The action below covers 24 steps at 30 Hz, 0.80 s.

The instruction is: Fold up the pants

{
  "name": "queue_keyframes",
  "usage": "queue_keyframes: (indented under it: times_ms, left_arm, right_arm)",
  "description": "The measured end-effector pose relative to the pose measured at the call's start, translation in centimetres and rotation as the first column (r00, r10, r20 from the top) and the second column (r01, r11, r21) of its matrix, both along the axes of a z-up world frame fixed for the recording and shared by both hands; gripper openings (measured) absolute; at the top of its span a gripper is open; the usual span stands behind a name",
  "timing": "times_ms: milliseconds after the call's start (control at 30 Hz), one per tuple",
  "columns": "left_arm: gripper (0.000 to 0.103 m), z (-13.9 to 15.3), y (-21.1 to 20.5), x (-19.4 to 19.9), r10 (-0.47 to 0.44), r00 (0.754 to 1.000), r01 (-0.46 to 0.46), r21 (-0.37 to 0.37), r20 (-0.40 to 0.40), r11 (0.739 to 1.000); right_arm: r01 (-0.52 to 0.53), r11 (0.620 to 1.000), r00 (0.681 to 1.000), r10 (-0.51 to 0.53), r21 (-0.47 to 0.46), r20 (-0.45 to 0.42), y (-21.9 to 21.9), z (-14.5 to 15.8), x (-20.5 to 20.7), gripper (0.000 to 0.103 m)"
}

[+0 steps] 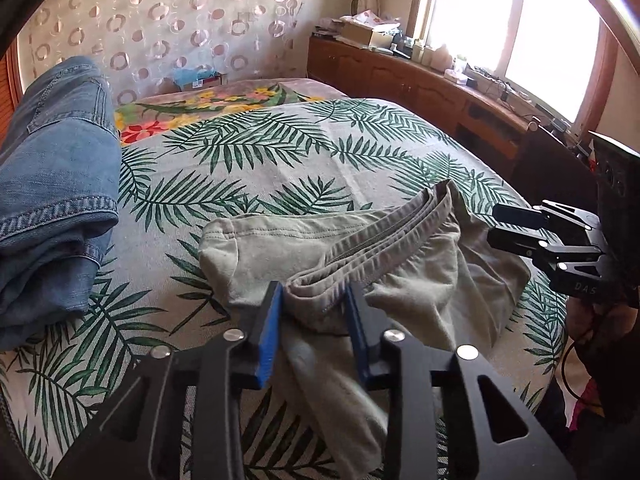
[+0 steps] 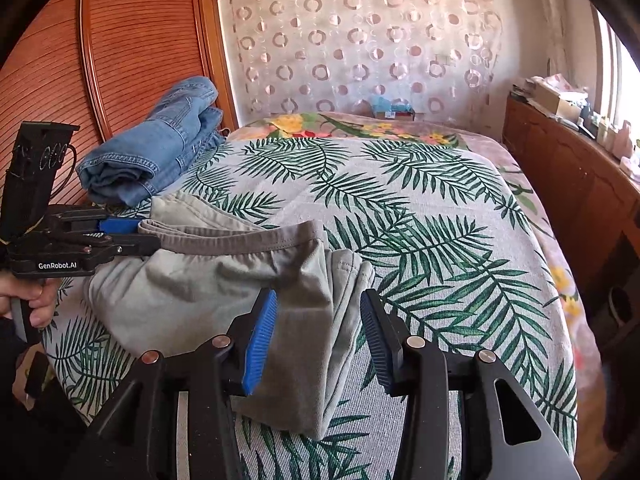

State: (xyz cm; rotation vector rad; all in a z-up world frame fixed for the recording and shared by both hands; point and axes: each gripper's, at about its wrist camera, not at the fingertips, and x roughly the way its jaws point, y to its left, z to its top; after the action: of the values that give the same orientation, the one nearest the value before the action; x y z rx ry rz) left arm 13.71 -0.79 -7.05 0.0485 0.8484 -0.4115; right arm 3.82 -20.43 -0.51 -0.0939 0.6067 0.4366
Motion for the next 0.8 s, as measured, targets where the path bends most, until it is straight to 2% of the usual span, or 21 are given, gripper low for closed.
queue_keyframes:
  times_ms: [100, 300, 433, 467, 533, 567, 700, 800]
  left_arm:
    - [0.017, 0.7, 0.0, -0.1, -0.005, 1.0, 0.005, -0.001, 0.021, 1.0]
    - [0.017, 2.4, -0.2, 0.1, -0.01, 0.998, 0.01, -0.003, 0.063, 1.0]
    - [0.017, 2.7, -0.4, 0.8, -0.009, 0.998, 0.009, 0.005, 0.07, 1.0]
    - [0.017, 2.8, -0.5, 1.0, -0.007, 0.998, 0.007, 0.006, 0.07, 1.0]
    - [0.017, 2.8, -0.5, 1.4, -0.004, 0.997, 0.003, 0.013, 0.073, 1.0]
    - [0.017, 2.7, -0.5, 1.6, -0.001, 0.997, 0.0, 0.016, 0.071, 1.0]
    - [0.017, 2.0, -0.3, 2.3, 0.008, 0.999, -0.009, 0.019, 0.053, 1.0]
    - [0.017, 1.2, -0.3, 2.7, 0.02, 0.999, -0.021, 0.029, 0.037, 0.999]
  right_arm:
    - [0.009, 1.0, 1.0, -0.009, -0.029, 0.005, 0.1, 0.6, 0.2, 0.045]
    - [-0.027, 0.999, 1.0, 0.027, -0.019, 0.003, 0.5, 2.1, 1.8, 0.044]
    - [-0.061, 0.998, 0.997, 0.061, 0.001, -0.046, 1.1, 2.1, 4.1, 0.036]
    - [-0.062, 0.998, 0.996, 0.062, 0.005, -0.069, 1.2, 1.8, 4.8, 0.031]
    - [-0.064, 0.998, 0.991, 0.065, 0.012, -0.114, 1.2, 1.2, 6.3, 0.016]
    - [-0.07, 0.997, 0.989, 0.071, 0.014, -0.128, 1.2, 1.0, 6.8, 0.005]
    - [-0.041, 0.999, 0.996, 0.043, 0.023, -0.08, 1.2, 1.6, 6.9, 0.004]
    - [-0.031, 0.999, 0.995, 0.029, -0.018, -0.091, 2.1, 0.9, 7.0, 0.004]
